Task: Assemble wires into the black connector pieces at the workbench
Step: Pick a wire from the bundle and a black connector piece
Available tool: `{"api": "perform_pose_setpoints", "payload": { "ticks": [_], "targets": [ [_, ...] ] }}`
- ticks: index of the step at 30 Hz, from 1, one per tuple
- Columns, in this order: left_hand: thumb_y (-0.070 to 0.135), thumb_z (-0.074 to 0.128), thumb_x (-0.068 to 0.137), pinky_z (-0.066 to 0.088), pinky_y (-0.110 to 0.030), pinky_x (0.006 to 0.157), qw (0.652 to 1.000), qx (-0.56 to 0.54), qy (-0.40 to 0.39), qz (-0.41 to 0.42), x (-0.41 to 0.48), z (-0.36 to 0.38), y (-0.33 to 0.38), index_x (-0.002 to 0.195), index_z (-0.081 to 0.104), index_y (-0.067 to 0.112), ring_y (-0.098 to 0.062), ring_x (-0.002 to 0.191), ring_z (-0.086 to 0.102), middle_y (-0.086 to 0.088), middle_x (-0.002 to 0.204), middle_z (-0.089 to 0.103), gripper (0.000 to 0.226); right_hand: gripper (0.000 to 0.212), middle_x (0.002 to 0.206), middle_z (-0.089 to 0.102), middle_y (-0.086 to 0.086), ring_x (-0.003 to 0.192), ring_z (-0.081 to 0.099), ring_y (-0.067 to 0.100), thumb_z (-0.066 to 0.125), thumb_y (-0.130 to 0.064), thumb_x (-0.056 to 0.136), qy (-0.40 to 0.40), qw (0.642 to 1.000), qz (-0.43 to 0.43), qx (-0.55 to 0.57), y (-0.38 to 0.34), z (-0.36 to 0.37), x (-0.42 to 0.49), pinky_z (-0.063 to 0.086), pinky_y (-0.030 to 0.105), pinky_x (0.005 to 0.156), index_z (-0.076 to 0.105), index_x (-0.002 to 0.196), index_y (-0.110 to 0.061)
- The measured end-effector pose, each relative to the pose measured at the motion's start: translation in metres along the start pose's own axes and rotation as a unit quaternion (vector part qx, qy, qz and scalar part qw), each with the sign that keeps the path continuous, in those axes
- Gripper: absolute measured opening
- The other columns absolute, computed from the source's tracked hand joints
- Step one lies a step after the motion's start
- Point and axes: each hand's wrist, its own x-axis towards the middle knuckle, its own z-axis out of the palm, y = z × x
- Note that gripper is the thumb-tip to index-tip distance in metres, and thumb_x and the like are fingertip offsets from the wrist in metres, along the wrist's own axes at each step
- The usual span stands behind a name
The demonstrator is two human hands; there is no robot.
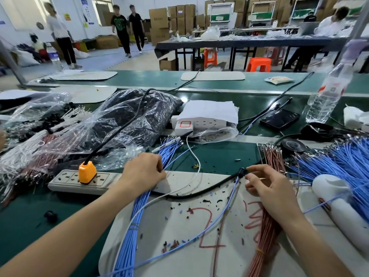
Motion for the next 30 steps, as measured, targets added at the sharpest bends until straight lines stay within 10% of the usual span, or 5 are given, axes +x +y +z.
{"api": "perform_pose_setpoints", "payload": {
  "ticks": [19,26,30],
  "targets": [
    [0.011,0.054,0.094,0.040,-0.019,0.059,0.888,-0.330,0.319,0.019,0.019,-0.034,0.021,0.086,0.051,0.008,-0.016,0.064,0.048,-0.008,0.078,0.054,0.008,0.011,0.077,0.071,0.003,0.062,0.068,0.012,0.062,-0.009,0.090,-0.017,1.000,0.002,0.012,-0.009,-0.001,-0.004,0.055,0.020,0.056,0.067,0.093,-0.019],
    [0.010,0.064,0.089,0.043,-0.017,0.067,0.884,-0.352,0.243,0.187,0.015,-0.045,0.109,0.088,0.060,0.008,-0.009,0.065,0.051,0.000,0.081,0.060,0.006,0.038,0.094,0.072,0.016,0.061,0.063,0.019,0.063,-0.017,0.074,-0.190,0.936,0.067,0.290,-0.025,0.013,-0.016,0.049,0.021,0.051,0.067,0.111,-0.010],
    [0.009,0.065,0.088,0.042,-0.025,0.067,0.876,-0.325,0.170,0.315,0.008,-0.030,0.165,0.088,0.060,0.002,-0.017,0.071,0.053,-0.005,0.083,0.060,0.009,0.020,0.078,0.071,0.011,0.061,0.065,0.020,0.059,-0.013,0.077,-0.237,0.912,0.079,0.325,-0.027,0.033,-0.027,0.052,0.022,0.055,0.077,0.084,-0.006]
  ]
}}
